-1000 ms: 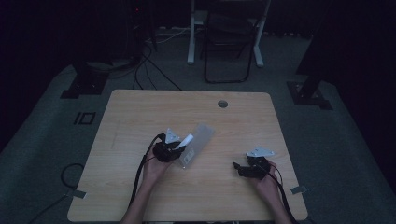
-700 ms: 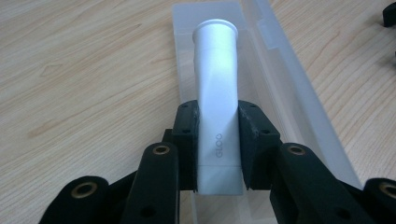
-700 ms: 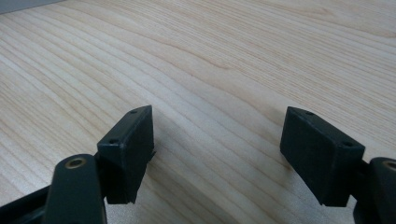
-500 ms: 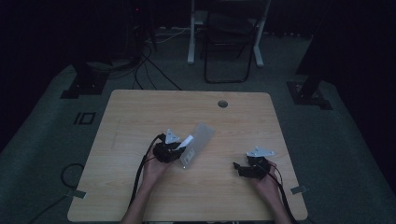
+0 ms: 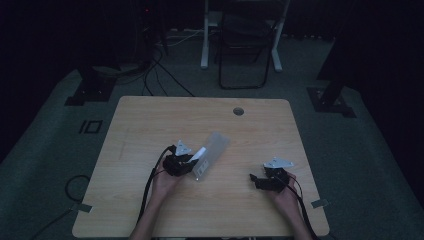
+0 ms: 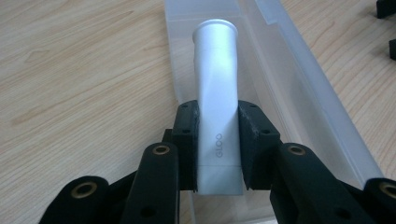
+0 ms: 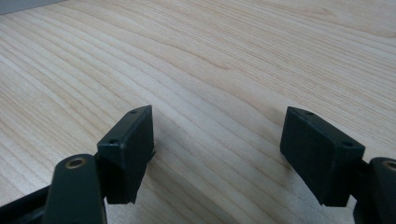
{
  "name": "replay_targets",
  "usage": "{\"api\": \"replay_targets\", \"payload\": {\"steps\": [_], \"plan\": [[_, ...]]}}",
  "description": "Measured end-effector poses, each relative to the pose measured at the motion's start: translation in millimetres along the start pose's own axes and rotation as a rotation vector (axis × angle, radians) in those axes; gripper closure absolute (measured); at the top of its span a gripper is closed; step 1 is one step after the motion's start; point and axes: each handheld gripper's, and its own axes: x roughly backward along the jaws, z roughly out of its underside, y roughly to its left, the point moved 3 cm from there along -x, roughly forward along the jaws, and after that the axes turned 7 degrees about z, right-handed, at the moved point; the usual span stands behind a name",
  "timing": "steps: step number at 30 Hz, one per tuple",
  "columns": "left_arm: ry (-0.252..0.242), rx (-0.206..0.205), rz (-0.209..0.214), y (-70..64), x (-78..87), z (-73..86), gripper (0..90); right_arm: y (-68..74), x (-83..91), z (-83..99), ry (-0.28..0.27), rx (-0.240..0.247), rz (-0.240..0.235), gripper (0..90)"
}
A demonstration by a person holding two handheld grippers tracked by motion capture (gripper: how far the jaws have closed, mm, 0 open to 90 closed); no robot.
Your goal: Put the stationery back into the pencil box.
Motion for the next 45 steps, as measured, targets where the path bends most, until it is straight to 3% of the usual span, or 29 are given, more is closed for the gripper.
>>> {"api": "replay_targets", "payload": {"steps": [32, 36, 45], "plan": [[0.048, -0.019, 0.042, -3.6, -10.8, 8.6, 70.7, 0.0, 0.0, 0.0, 0.0, 0.0, 0.0, 25.8], [0.027, -0.014, 0.038, -2.8, -7.2, 6.9, 64.7, 0.0, 0.0, 0.0, 0.0, 0.0, 0.0, 25.8], [-0.013, -0.01, -0.003, 5.0, 16.8, 11.4, 61.1, 0.1, 0.0, 0.0, 0.0, 0.0, 0.0, 25.8]]}}
